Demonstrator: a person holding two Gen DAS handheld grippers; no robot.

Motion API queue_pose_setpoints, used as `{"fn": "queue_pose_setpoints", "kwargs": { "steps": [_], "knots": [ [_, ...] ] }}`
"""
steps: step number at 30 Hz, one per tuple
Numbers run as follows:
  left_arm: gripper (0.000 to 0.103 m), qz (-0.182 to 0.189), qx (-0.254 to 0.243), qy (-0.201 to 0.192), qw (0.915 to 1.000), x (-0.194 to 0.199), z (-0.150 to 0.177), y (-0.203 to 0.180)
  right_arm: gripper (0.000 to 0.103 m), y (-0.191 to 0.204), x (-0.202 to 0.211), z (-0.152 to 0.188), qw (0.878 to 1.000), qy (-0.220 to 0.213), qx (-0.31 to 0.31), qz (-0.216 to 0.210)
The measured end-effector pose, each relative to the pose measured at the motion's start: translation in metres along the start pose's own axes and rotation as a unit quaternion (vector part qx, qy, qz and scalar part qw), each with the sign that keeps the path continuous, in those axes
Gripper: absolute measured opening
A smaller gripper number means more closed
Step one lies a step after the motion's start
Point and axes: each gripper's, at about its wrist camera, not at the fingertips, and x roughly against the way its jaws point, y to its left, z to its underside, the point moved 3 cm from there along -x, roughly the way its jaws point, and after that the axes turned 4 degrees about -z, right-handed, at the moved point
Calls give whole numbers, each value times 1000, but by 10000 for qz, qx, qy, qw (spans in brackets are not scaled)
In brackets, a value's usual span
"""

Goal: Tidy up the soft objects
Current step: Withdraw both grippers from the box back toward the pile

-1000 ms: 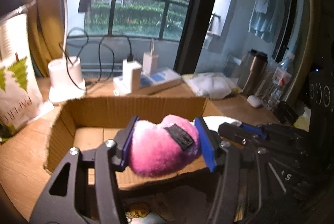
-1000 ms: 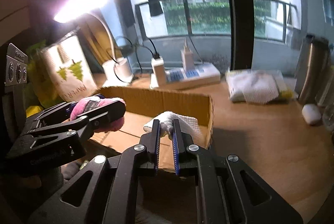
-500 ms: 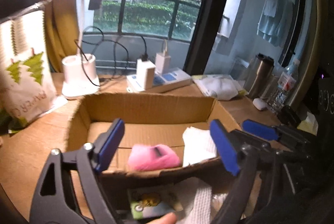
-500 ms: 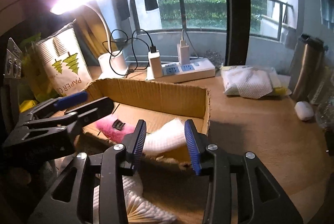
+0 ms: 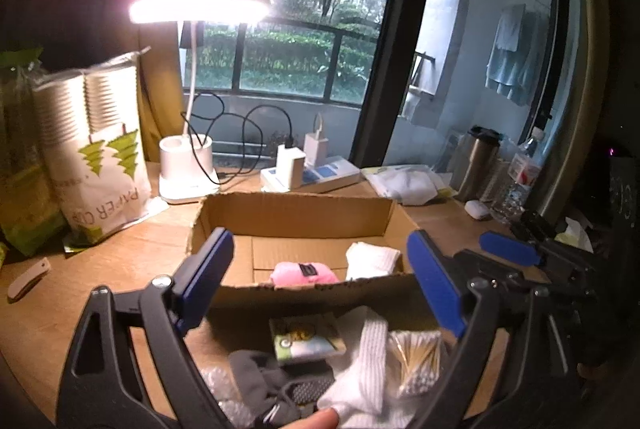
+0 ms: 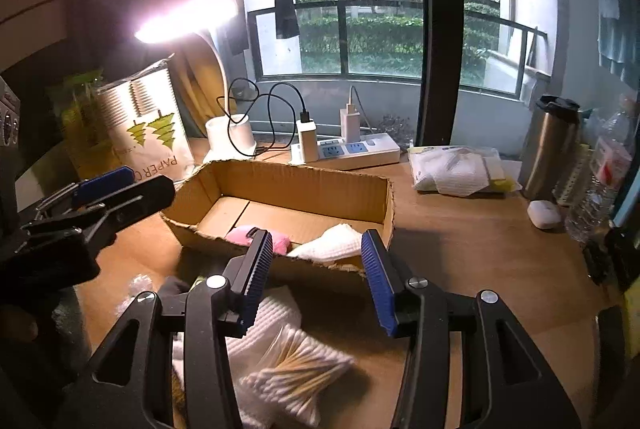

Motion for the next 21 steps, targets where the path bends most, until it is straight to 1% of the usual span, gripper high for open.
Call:
{"fn": "queue_pose_setpoints", "kwargs": {
  "steps": [5, 9, 15, 21],
  "knots": [
    [90, -64, -5, -85, 9999, 26, 6, 3, 50, 10, 20, 7, 9999, -52, -4, 123],
    [90, -117, -120, -102, 9998, 44, 12, 2, 50, 16, 36, 13, 9997, -150, 4, 177],
    [90, -231, -174, -53, 9996, 60, 25, 1, 50, 23, 50, 26, 9997, -139, -7, 203],
    [90, -254, -157, -35, 9995, 68, 37, 1, 50, 26, 60, 40, 9997, -70, 16, 235]
  ]
}}
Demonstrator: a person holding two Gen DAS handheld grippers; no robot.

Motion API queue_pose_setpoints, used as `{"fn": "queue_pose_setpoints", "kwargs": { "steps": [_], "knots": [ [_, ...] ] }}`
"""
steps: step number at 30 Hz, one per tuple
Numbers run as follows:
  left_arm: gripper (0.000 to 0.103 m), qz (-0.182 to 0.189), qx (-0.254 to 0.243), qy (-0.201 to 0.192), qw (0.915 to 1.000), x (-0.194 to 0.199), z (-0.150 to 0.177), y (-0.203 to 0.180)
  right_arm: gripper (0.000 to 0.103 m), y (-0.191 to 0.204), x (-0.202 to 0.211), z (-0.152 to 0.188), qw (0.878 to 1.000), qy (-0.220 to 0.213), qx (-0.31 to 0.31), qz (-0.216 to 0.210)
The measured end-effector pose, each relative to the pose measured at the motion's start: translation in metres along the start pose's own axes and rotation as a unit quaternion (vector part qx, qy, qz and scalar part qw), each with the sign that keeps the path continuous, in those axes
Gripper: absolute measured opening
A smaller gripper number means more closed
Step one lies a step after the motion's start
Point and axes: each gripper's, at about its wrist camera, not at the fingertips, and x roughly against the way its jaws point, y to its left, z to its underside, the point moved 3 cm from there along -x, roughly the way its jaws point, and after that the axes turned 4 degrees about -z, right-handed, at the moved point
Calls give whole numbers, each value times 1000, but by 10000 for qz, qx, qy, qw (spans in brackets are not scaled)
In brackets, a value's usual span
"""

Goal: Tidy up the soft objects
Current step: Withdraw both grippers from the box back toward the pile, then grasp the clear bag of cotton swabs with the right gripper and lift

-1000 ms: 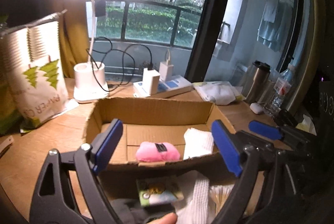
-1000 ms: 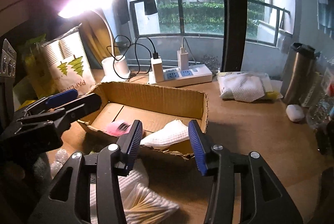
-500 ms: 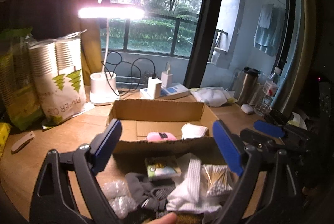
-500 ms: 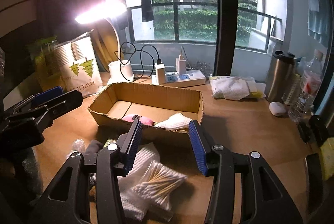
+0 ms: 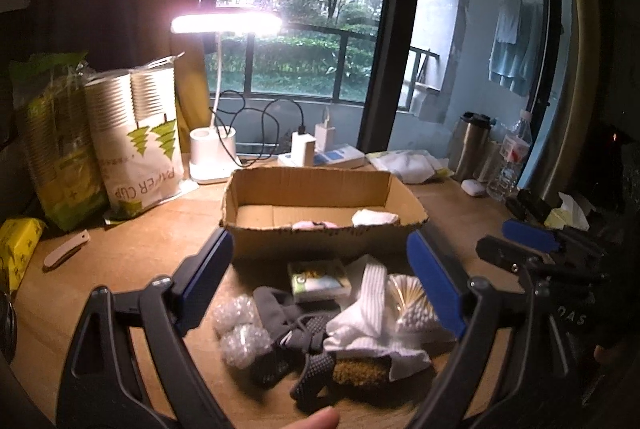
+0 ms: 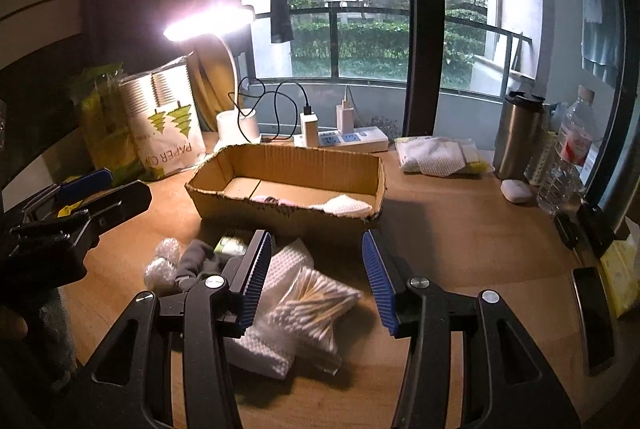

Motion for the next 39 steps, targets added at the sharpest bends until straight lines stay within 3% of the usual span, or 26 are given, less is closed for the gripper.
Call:
{"fn": "queue_pose_setpoints", "kwargs": {
  "steps": [14, 17, 21, 35, 39],
  "knots": [
    [90, -125, 9, 480, 9988, -22, 42, 11, 51, -3, -24, 36, 9990, 420, -139, 12],
    [90, -185, 3, 596, 9981, -29, 51, 16, 59, -4, -34, 43, 9985, 516, -189, -20],
    [90, -193, 2, 739, 9971, -36, 60, 19, 60, -5, -46, 51, 9974, 662, -251, -105],
    [90, -170, -247, 931, 9952, -52, 64, -1, 67, -10, -89, 67, 9917, 1098, -548, -382],
    [90, -186, -370, 961, 9945, -55, 63, -10, 65, -13, -95, 71, 9898, 1154, -621, -564]
  ]
}}
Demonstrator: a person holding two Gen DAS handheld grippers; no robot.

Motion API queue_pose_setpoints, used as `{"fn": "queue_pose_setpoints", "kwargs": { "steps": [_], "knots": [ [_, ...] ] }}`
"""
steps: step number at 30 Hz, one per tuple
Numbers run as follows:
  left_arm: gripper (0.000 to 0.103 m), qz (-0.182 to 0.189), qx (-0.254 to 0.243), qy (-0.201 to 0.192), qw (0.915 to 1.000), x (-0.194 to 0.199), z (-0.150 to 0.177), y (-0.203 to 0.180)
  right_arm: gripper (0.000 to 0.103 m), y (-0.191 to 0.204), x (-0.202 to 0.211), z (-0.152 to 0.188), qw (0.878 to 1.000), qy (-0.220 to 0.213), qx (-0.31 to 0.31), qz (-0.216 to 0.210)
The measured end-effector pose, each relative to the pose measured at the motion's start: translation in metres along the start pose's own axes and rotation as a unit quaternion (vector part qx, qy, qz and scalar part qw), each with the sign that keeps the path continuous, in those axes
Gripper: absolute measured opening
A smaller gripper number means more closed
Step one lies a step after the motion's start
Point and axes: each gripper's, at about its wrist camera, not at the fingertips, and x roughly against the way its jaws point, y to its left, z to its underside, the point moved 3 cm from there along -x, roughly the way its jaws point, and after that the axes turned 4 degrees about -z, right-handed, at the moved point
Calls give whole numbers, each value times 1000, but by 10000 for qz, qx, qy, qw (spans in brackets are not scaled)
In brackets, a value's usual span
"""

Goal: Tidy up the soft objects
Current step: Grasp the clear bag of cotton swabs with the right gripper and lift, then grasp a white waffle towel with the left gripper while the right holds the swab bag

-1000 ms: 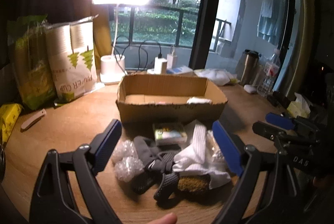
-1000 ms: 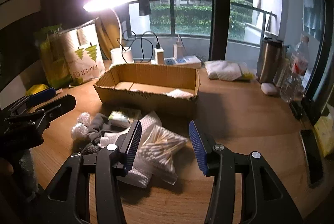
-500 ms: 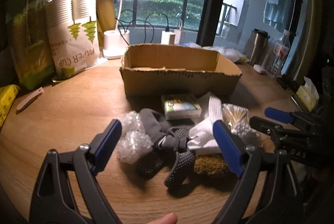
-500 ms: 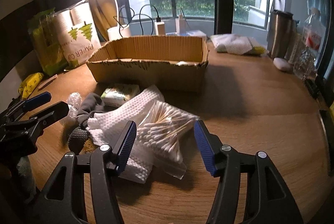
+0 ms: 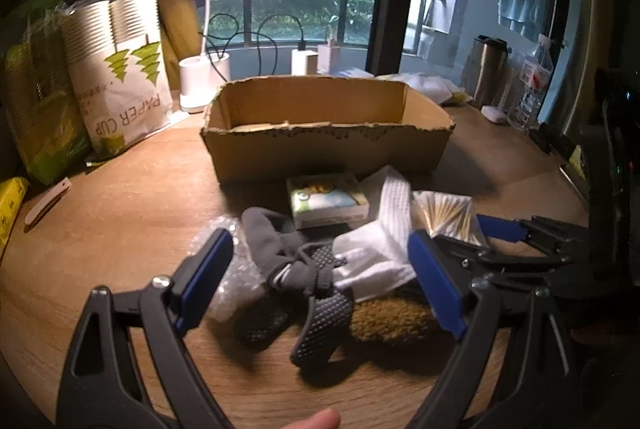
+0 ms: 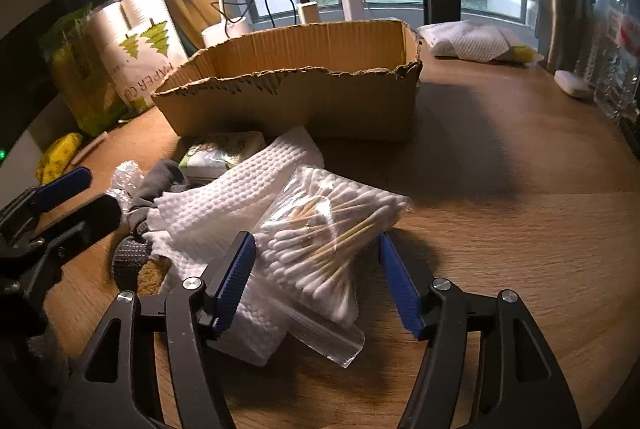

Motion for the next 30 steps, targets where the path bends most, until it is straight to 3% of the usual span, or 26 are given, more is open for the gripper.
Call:
{"fn": "queue_pose_setpoints", "kwargs": {
  "steps": [3, 5, 12, 24, 25, 28, 30],
  "knots": [
    [90, -12, -117, 3, 9999, -2, -4, -11, 49, 1, 2, 1, 9998, -39, 109, -130],
    [90, -14, -193, 1, 9998, -2, -7, -18, 45, -1, 6, 1, 9997, -109, 156, -142],
    [90, 34, -724, 41, 9974, -10, -13, -60, 45, -26, 38, -2, 9985, -501, -2, -217],
    [89, -18, -1405, 802, 9868, -60, -2, -111, 45, -83, 62, 10, 9968, -664, -452, -64],
    [88, -13, -1458, 839, 9857, -63, 0, -113, 45, -87, 63, 12, 9966, -672, -483, -54],
    [65, 53, -1555, 1018, 9826, -71, 7, -120, 45, -95, 65, 13, 9963, -681, -528, -40],
    [60, 112, -1572, 1049, 9819, -74, 9, -124, 45, -100, 65, 14, 9960, -681, -569, -41]
  ]
}}
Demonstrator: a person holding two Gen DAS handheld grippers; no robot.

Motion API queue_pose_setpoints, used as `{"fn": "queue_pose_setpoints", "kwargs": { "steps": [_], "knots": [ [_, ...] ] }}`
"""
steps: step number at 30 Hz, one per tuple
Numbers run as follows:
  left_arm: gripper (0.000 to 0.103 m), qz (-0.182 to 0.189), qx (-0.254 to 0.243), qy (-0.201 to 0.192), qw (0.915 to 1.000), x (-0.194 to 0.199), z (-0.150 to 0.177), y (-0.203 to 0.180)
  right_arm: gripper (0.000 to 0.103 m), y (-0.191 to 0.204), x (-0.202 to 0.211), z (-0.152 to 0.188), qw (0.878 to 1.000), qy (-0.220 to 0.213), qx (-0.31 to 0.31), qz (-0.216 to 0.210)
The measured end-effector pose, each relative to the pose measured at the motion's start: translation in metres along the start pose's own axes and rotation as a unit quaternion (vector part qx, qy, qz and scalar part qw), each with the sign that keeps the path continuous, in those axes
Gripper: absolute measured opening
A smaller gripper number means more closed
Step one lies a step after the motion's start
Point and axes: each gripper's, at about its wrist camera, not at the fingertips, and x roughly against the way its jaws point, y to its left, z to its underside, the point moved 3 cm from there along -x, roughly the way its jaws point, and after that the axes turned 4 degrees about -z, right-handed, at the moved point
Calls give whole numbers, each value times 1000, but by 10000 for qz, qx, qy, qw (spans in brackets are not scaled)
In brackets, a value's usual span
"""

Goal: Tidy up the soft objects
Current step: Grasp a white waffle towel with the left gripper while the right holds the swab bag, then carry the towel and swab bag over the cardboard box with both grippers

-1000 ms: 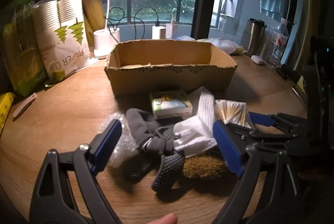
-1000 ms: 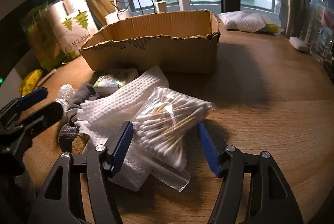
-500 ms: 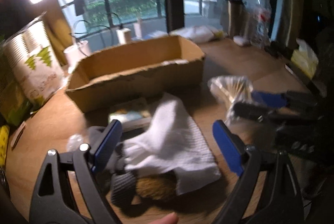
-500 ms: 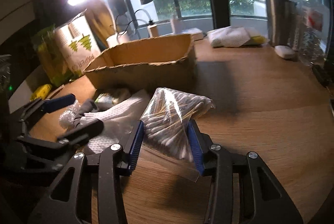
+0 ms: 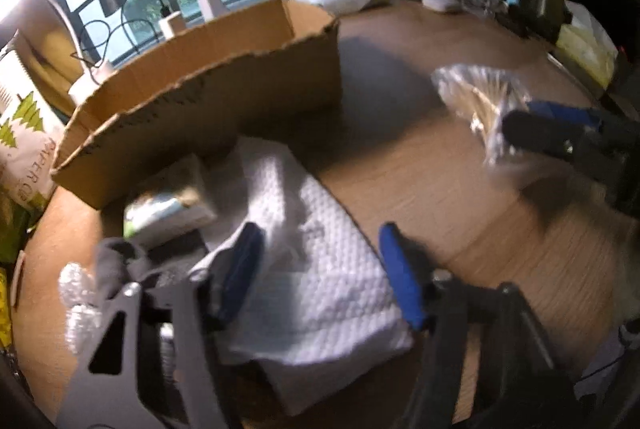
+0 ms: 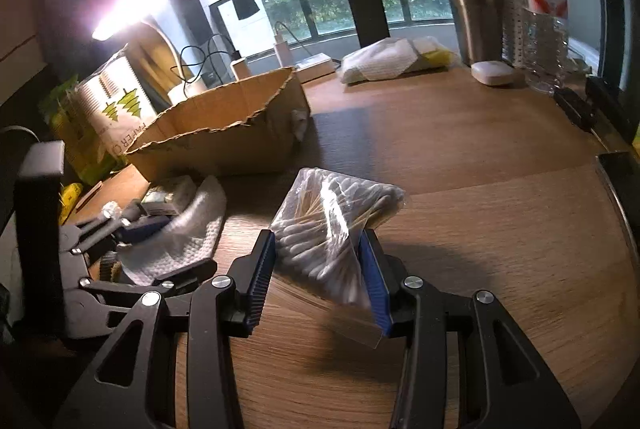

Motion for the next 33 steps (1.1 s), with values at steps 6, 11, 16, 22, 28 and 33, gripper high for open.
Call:
{"fn": "queue_pose_setpoints", "kwargs": {
  "steps": [6, 11, 16, 22, 28, 33],
  "knots": [
    [36, 192, -140, 24, 9997, 2, -1, -10, 45, -3, 4, 0, 10000, -21, -2, -11],
    [9, 604, -277, -11, 9978, 10, 2, -26, 45, -4, 11, 0, 10000, -71, -15, 45],
    [7, 1001, -140, -217, 9946, 30, -2, -28, 45, -1, 23, -2, 9998, -149, 21, 148],
    [7, 1446, 113, -643, 9873, 73, -10, -13, 45, 9, 38, -10, 9991, -269, 160, 277],
    [7, 1460, 337, -1135, 9822, 112, -20, 17, 45, 26, 46, -19, 9983, -347, 337, 331],
    [7, 1304, 586, -1466, 9788, 134, -21, 55, 45, 49, 49, -31, 9972, -432, 531, 305]
  ]
}}
